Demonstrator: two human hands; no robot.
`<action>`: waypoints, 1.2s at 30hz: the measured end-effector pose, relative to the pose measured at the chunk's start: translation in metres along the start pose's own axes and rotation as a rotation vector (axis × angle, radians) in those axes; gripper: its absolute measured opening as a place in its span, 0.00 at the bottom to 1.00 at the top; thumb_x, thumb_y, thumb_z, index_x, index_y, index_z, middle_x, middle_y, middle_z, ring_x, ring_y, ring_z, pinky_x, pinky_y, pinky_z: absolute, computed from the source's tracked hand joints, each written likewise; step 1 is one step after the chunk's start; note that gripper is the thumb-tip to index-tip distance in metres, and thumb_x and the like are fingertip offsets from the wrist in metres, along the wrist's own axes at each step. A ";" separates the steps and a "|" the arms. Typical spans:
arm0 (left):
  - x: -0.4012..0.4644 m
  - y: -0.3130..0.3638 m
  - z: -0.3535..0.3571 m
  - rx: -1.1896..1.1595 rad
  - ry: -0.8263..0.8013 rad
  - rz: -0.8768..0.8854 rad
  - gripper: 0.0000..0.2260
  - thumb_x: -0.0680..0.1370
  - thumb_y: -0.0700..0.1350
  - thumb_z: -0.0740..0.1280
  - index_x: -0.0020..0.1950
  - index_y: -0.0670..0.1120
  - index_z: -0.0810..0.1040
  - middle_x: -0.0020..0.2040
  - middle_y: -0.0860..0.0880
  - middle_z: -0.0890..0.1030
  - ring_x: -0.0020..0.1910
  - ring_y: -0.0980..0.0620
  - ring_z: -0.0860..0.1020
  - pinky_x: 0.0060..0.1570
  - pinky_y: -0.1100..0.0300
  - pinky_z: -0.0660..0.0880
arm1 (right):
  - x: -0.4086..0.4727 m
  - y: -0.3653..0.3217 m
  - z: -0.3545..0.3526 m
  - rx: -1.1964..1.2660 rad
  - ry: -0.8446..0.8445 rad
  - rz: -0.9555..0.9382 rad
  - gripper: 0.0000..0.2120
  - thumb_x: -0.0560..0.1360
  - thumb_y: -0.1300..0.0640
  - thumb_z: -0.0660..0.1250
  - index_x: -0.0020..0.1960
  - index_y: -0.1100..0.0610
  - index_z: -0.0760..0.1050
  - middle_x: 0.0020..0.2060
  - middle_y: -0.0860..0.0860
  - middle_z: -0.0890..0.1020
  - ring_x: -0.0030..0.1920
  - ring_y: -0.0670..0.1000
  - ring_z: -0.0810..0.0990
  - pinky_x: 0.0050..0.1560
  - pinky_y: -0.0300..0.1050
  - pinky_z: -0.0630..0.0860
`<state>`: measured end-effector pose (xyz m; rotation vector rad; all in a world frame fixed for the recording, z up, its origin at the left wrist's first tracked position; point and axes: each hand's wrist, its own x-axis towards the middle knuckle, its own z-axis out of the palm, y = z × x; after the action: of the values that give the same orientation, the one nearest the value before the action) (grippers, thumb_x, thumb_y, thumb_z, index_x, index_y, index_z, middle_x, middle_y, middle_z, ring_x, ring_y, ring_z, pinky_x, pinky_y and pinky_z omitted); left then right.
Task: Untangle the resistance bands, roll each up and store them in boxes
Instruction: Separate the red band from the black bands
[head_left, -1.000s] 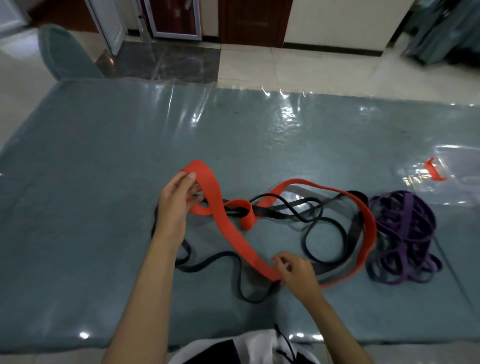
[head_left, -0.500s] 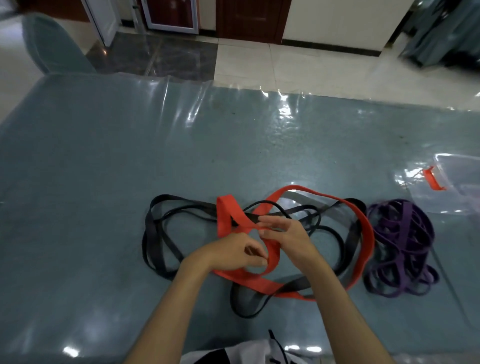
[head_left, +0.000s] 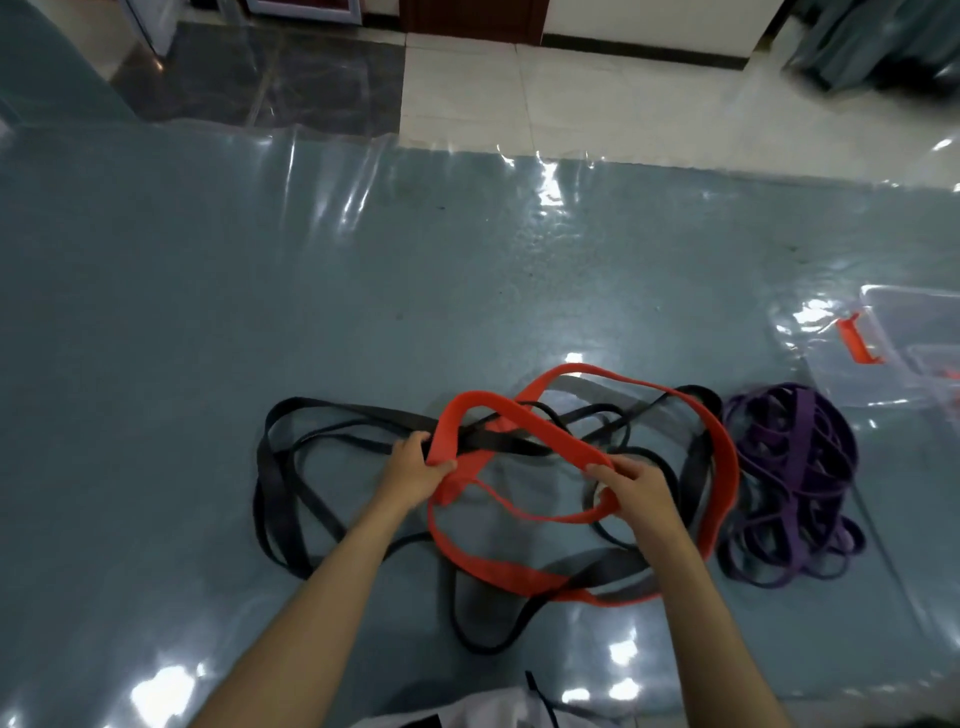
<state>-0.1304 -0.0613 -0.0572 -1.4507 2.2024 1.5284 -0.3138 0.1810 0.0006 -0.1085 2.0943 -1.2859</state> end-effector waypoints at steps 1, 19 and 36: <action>0.001 0.001 0.005 -0.060 0.043 0.006 0.24 0.76 0.42 0.76 0.71 0.41 0.75 0.65 0.40 0.81 0.64 0.41 0.80 0.66 0.47 0.75 | -0.001 0.000 0.000 0.025 0.001 -0.023 0.04 0.77 0.60 0.75 0.44 0.55 0.87 0.31 0.58 0.82 0.33 0.52 0.80 0.34 0.41 0.77; -0.038 -0.002 0.021 0.593 -0.555 0.416 0.50 0.64 0.66 0.79 0.81 0.59 0.60 0.78 0.51 0.69 0.75 0.48 0.67 0.78 0.49 0.62 | 0.013 0.000 -0.002 1.095 0.462 0.154 0.05 0.81 0.58 0.67 0.55 0.53 0.80 0.49 0.50 0.86 0.53 0.49 0.85 0.66 0.49 0.80; -0.108 0.088 -0.083 0.393 0.162 0.915 0.16 0.71 0.44 0.75 0.58 0.46 0.81 0.52 0.51 0.84 0.49 0.45 0.80 0.51 0.51 0.74 | -0.065 -0.078 0.041 -0.051 -0.277 -0.484 0.23 0.79 0.52 0.74 0.73 0.45 0.74 0.71 0.39 0.77 0.73 0.40 0.74 0.74 0.43 0.71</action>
<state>-0.1023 -0.0518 0.1018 -0.4504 3.2554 0.9925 -0.2600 0.1355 0.0842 -0.8110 1.9206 -1.3920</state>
